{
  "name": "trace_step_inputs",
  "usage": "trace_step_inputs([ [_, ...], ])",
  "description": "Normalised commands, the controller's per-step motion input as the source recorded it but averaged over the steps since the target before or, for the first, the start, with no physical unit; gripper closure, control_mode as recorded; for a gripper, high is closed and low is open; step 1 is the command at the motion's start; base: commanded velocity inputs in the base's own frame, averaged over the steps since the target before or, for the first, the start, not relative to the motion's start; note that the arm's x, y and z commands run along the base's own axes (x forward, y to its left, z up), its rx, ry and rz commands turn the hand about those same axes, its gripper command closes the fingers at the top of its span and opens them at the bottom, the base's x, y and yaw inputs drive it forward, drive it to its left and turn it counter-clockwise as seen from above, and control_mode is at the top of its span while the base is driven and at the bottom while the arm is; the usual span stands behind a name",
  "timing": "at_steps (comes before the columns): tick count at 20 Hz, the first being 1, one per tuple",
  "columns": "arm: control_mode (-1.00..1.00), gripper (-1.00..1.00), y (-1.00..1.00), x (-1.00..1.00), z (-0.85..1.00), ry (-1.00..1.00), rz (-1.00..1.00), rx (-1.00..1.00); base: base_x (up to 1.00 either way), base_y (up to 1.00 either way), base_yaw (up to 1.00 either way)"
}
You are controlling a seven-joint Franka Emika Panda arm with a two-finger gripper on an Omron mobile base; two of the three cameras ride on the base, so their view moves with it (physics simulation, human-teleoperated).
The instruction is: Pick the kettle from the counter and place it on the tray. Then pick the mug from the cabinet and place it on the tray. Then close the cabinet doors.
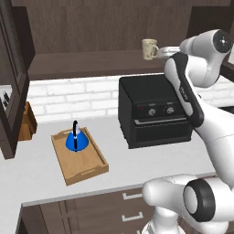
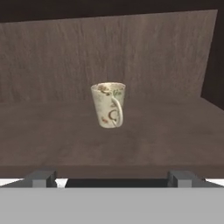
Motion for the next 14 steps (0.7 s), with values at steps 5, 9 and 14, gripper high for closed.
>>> trace_step_inputs([
  [5,-1.0,-1.0,0.0,0.22,0.0,-0.03,0.07,0.0,0.0,0.0,0.0],
  [9,-1.0,-1.0,0.0,0.24,0.0,0.0,0.07,0.0,0.0,0.0,0.0],
  [14,-1.0,-1.0,0.0,0.35,0.0,0.0,0.02,0.0,0.0,0.0,0.0],
])
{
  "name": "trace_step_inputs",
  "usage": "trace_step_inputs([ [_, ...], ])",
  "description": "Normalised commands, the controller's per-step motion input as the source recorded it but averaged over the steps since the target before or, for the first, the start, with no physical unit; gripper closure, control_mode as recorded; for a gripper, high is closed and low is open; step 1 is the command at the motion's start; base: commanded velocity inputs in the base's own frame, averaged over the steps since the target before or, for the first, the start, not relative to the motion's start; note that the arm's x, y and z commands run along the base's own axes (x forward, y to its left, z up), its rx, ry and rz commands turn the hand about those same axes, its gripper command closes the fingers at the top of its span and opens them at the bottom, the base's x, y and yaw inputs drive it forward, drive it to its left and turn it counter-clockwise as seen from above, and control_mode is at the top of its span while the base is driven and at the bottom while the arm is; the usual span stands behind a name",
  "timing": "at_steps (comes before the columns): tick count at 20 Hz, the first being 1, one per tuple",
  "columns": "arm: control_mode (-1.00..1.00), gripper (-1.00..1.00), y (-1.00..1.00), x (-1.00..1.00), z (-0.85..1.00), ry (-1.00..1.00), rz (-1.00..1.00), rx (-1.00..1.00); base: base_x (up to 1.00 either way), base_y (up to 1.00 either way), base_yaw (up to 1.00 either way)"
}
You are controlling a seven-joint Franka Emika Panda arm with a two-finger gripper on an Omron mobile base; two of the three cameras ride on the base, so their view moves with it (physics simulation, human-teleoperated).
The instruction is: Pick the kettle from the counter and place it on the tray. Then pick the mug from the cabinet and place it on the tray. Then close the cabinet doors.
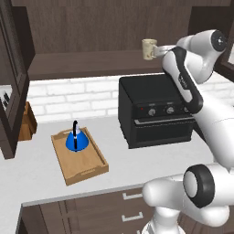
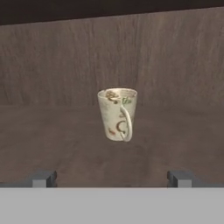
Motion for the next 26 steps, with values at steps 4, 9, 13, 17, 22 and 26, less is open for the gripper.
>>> trace_step_inputs([
  [4,-1.0,-1.0,0.0,0.33,0.0,0.0,0.02,0.0,0.0,0.0,0.0],
  [9,-1.0,-1.0,0.0,0.33,-0.06,0.01,0.01,0.0,0.0,0.0,0.0],
  [13,-1.0,-1.0,0.0,0.32,-0.11,0.04,0.01,0.0,0.0,0.0,0.0],
  [17,-1.0,-1.0,0.0,0.25,-0.12,0.02,0.04,0.0,0.0,0.0,0.0],
  [22,-1.0,-1.0,0.0,0.4,-0.01,0.03,0.05,0.0,0.0,0.0,0.0],
  [26,-1.0,-1.0,0.0,0.26,-0.01,0.01,0.04,0.0,0.0,0.0,0.0],
])
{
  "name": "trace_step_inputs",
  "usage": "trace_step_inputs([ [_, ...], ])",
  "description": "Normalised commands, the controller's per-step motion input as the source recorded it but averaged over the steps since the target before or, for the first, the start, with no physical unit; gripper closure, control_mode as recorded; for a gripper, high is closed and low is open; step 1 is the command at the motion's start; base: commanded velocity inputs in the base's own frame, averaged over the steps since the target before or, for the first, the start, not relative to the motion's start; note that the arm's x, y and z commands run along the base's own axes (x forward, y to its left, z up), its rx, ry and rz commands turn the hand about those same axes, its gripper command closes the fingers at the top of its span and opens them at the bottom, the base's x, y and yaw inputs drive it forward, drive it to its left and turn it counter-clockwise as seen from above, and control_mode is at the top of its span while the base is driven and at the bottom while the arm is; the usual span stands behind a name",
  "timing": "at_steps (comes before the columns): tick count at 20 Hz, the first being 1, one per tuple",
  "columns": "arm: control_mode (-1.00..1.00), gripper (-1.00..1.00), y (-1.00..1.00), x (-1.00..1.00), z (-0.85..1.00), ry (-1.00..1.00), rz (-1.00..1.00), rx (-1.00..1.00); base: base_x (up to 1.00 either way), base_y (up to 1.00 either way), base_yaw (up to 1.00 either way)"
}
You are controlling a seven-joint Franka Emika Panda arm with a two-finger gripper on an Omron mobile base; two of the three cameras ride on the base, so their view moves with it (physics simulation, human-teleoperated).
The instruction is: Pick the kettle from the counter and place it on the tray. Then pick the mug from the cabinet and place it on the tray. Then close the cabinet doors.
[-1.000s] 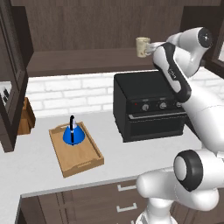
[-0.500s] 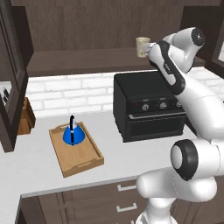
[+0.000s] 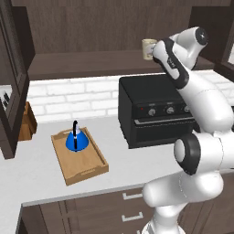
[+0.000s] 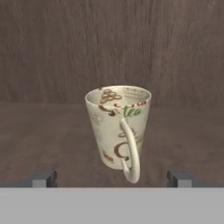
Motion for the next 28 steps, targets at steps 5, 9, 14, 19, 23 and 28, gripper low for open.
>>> trace_step_inputs([
  [5,-1.0,-1.0,0.0,0.23,-0.01,0.0,0.04,0.0,0.0,0.0,0.0],
  [9,-1.0,-1.0,0.0,0.13,-0.02,0.0,0.04,0.0,0.0,0.0,0.0],
  [14,-1.0,-1.0,0.0,0.11,-0.03,0.0,0.04,0.0,0.0,0.0,0.0],
  [19,-1.0,-1.0,0.0,0.07,-0.05,0.0,0.04,0.0,0.0,0.0,0.0],
  [23,-1.0,-1.0,0.0,0.15,0.0,0.0,0.03,0.0,0.0,0.0,0.0],
  [28,-1.0,-1.0,-0.01,0.09,-0.01,0.0,0.02,0.0,0.0,0.0,0.0],
])
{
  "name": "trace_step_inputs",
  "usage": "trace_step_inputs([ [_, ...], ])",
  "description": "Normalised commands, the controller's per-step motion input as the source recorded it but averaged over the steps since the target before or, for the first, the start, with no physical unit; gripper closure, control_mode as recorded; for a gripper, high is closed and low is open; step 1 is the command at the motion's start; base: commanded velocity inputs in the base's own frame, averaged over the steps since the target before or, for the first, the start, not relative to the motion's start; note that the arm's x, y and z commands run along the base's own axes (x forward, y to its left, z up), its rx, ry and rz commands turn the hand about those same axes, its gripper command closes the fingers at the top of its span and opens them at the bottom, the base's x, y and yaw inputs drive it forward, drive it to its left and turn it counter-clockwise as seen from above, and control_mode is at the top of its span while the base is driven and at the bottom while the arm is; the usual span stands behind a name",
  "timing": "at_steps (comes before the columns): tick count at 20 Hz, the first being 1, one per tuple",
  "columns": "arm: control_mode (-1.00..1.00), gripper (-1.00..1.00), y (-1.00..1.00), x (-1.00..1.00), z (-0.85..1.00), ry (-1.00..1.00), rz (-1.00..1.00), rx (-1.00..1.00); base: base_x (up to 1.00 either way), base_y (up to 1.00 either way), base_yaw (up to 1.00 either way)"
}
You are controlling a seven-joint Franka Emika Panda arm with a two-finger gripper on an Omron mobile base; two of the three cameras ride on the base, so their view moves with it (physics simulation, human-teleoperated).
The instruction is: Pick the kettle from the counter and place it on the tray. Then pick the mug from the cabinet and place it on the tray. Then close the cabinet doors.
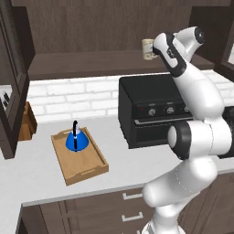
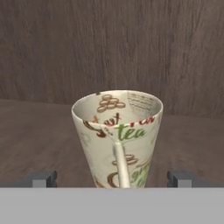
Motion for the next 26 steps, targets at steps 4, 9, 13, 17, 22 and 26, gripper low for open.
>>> trace_step_inputs([
  [4,-1.0,-1.0,0.0,0.1,-0.02,0.0,0.02,0.0,0.0,0.0,0.0],
  [9,-1.0,-1.0,0.0,0.07,-0.01,0.0,0.02,0.0,0.0,0.0,0.0],
  [13,-1.0,-1.0,-0.02,0.03,-0.03,0.0,0.03,0.0,0.0,0.0,0.0],
  [17,-1.0,-1.0,-0.04,0.06,-0.04,0.0,0.02,0.0,0.0,0.0,0.0],
  [22,-1.0,-1.0,-0.03,0.03,-0.05,0.0,0.02,0.0,0.0,0.0,0.0],
  [26,-1.0,1.0,0.01,0.0,-0.05,0.0,0.01,0.0,0.0,0.0,0.0],
])
